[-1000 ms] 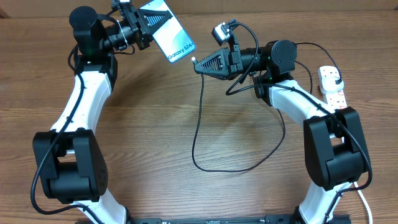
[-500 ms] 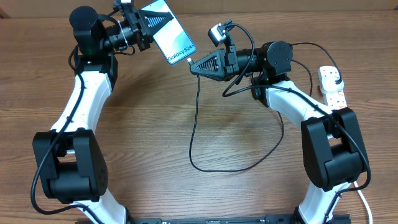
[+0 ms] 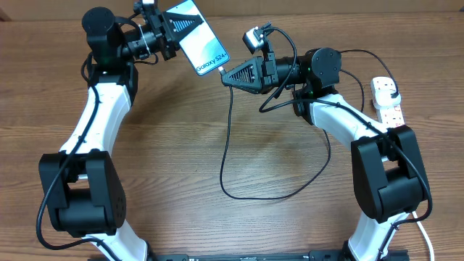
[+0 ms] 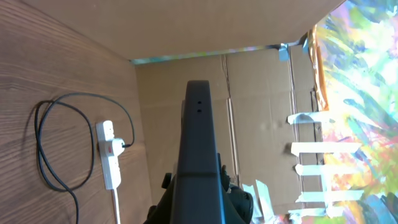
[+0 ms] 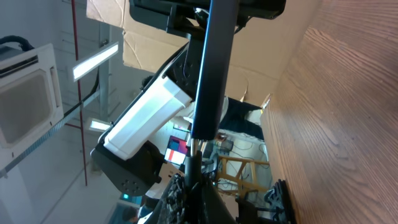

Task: Plug charger to phone and switch on socket

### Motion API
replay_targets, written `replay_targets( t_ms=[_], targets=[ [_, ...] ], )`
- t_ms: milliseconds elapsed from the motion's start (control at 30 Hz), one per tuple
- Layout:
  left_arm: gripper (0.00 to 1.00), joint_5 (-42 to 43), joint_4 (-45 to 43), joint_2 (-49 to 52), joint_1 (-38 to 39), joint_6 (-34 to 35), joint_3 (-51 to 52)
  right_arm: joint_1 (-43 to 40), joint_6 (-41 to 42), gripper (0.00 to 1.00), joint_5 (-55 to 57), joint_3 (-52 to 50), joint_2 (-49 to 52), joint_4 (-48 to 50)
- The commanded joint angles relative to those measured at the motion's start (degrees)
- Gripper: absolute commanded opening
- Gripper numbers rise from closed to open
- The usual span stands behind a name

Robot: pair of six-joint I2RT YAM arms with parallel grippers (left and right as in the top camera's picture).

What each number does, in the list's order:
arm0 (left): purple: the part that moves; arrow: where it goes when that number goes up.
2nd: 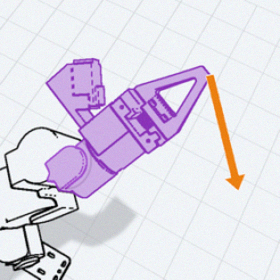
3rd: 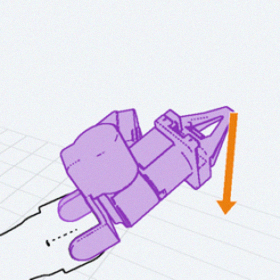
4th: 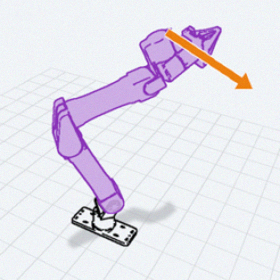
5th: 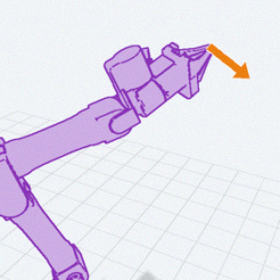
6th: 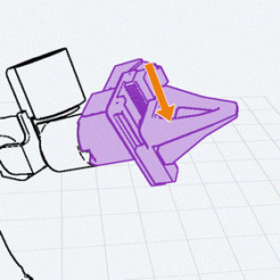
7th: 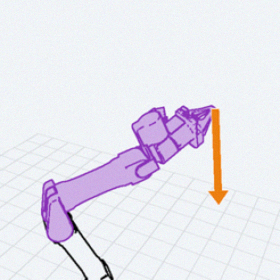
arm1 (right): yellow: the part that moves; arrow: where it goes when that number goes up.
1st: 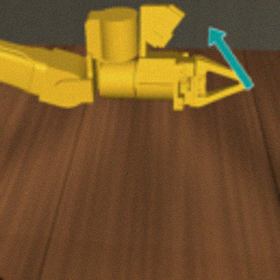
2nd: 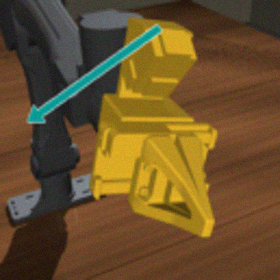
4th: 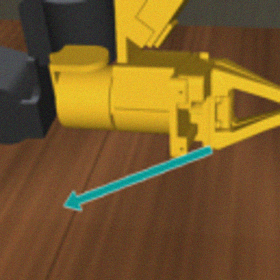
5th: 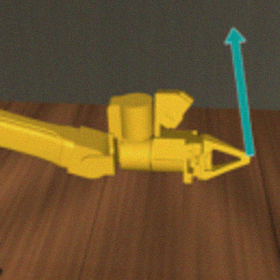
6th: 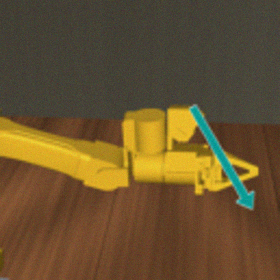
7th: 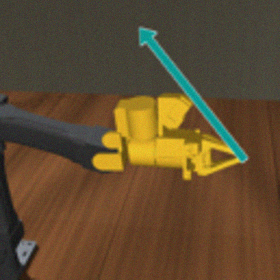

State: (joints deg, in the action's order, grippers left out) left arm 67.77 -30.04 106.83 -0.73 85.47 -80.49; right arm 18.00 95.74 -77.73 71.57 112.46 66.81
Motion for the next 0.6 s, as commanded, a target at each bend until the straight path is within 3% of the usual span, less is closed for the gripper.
replay_targets(
  t_ms=[0,567],
  targets=[
    [0.04,0.8,-0.6,-0.2,0.4,1.0,-0.6,0.0,-0.2,0.04,0.8,0.9,0.1,0.4],
    [0.04,-0.3,-0.6,-0.2,0.8,2.1,-0.6,0.1,-0.1,0.04,1.2,0.9,0.1,0.4]
  ],
)
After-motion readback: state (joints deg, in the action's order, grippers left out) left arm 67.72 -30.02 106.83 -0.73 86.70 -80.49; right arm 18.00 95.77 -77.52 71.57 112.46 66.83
